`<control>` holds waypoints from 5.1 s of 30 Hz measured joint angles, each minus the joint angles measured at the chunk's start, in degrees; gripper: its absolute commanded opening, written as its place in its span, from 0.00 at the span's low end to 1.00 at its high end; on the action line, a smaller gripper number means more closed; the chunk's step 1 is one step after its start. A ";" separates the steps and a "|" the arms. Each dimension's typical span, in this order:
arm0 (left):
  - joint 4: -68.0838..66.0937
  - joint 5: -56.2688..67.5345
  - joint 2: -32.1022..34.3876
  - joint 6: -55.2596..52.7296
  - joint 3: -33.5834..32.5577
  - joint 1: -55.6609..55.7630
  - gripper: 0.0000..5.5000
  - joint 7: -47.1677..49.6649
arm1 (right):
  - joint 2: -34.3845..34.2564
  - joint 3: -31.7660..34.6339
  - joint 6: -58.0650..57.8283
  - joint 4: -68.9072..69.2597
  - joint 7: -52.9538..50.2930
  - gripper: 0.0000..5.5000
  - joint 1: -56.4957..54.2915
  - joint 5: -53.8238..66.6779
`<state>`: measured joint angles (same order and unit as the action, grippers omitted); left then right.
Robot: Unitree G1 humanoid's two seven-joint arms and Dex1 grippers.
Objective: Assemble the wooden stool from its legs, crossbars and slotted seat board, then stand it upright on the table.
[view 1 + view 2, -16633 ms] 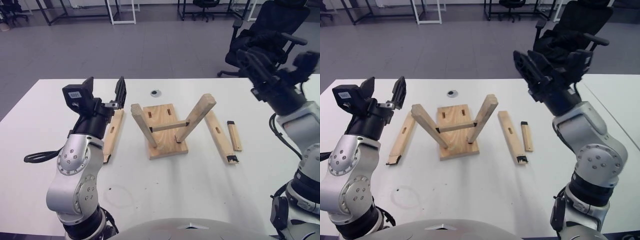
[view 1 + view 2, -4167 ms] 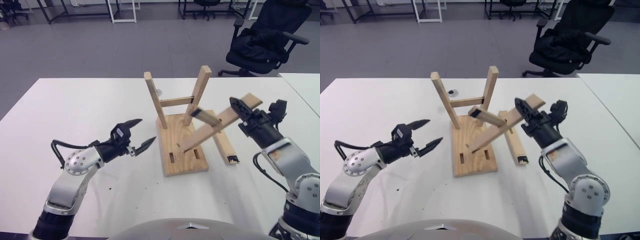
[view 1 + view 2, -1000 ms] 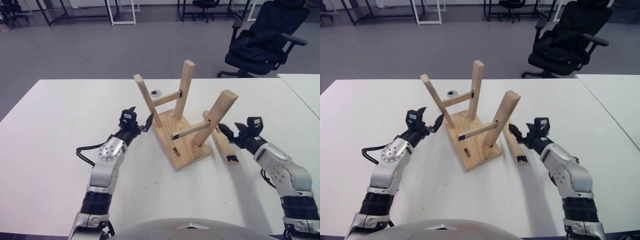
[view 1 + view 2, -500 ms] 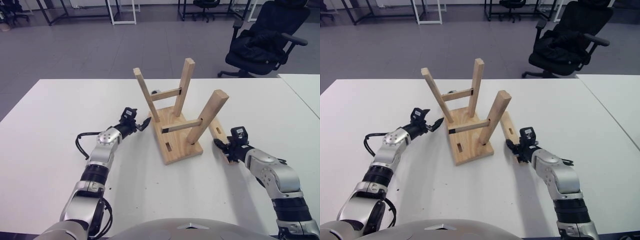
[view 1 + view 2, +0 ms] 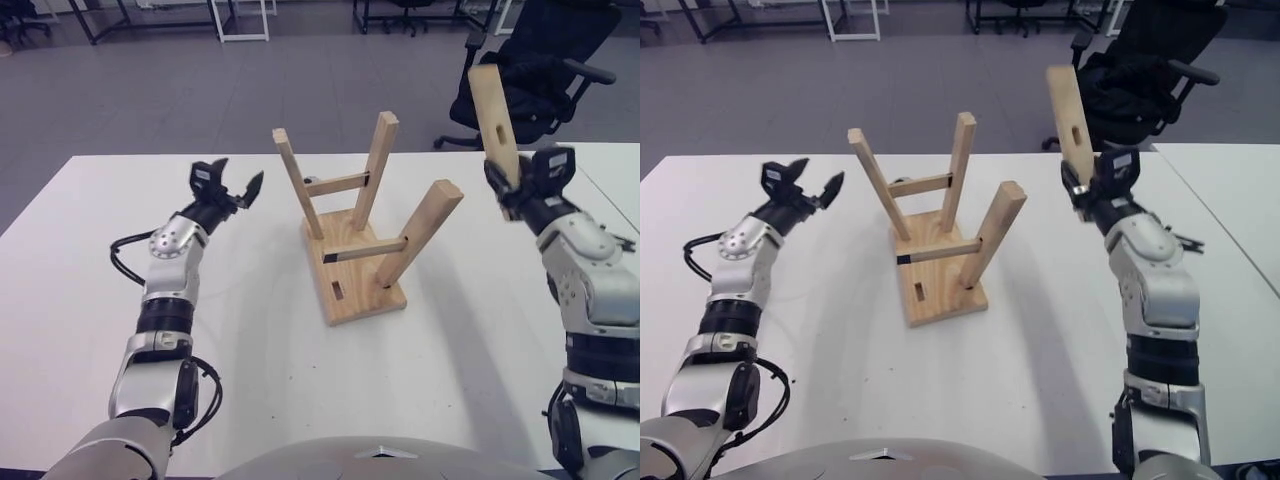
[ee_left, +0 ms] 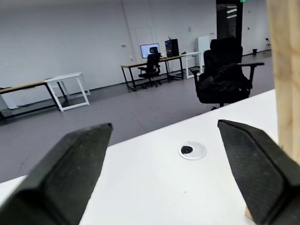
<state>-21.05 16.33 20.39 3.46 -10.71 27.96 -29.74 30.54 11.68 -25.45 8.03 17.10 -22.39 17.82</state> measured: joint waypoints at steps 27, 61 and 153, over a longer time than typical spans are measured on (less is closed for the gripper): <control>42.67 68.62 -0.12 -36.10 -11.00 11.90 0.20 26.29 | -9.68 -23.48 21.71 4.71 16.63 0.38 -23.97 -13.41; 60.25 64.95 -5.55 -33.16 -9.52 -39.17 0.19 50.82 | -7.75 -23.73 15.75 -6.99 14.14 0.72 20.61 -20.69; 29.93 -1.63 -6.70 -15.42 13.44 -2.52 0.79 19.11 | -14.74 0.06 -16.76 13.16 14.14 0.72 -3.11 5.04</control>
<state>8.88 14.70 13.70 -11.97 2.73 25.44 -10.63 15.79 11.75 -42.21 21.19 31.24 -25.49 22.86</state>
